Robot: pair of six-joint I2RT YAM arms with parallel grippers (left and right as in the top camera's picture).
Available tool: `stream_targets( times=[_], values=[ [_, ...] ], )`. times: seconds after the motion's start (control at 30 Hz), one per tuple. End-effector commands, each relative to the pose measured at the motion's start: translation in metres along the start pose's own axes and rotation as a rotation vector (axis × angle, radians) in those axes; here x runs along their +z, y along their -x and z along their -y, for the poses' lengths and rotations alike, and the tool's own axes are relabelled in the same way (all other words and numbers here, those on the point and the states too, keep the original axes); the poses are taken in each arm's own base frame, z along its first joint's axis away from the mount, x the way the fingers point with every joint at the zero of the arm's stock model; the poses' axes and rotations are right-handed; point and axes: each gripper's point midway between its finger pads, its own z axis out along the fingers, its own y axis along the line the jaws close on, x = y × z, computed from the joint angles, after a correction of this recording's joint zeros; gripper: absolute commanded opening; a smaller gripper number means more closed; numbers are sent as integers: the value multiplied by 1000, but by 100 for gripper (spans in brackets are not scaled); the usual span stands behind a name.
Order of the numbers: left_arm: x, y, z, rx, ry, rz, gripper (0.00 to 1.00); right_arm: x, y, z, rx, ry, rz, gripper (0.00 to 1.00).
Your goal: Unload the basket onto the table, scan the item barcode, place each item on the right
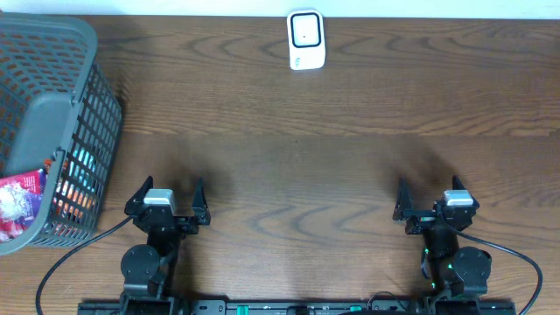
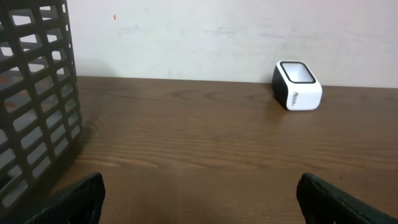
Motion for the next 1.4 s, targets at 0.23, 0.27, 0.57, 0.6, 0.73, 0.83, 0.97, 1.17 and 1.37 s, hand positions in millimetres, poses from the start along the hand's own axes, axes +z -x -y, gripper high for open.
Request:
stream_targets(
  times=[0.23,0.27,0.57,0.6,0.73,0.83,0.97,1.17,1.37],
  values=[
    [0,-14,-4,5,19,-49,98,0,0,-1,-11,1,1,99],
    [0,-14,-4,5,19,-49,98,0,0,-1,-11,1,1,99],
    [0,-14,-4,5,19,-49,98,0,0,-1,-11,1,1,99],
    [0,-14,-4,5,19,-49,98,0,0,-1,-11,1,1,99],
    [0,-14,-4,5,19,-49,98,0,0,-1,-11,1,1,99],
    [0,-13,-3,-1,15,-45,98,0,0,-1,-11,1,1,99],
    [-5,-11,40,-360,-223,-86,98,0,0,-1,-11,1,1,99],
    [-8,2,52,-804,-290,-116,98,0,0,-1,-11,1,1,99],
    [-20,50,70,-828,-479,16,98,0,0,-1,-11,1,1,99]
  ],
)
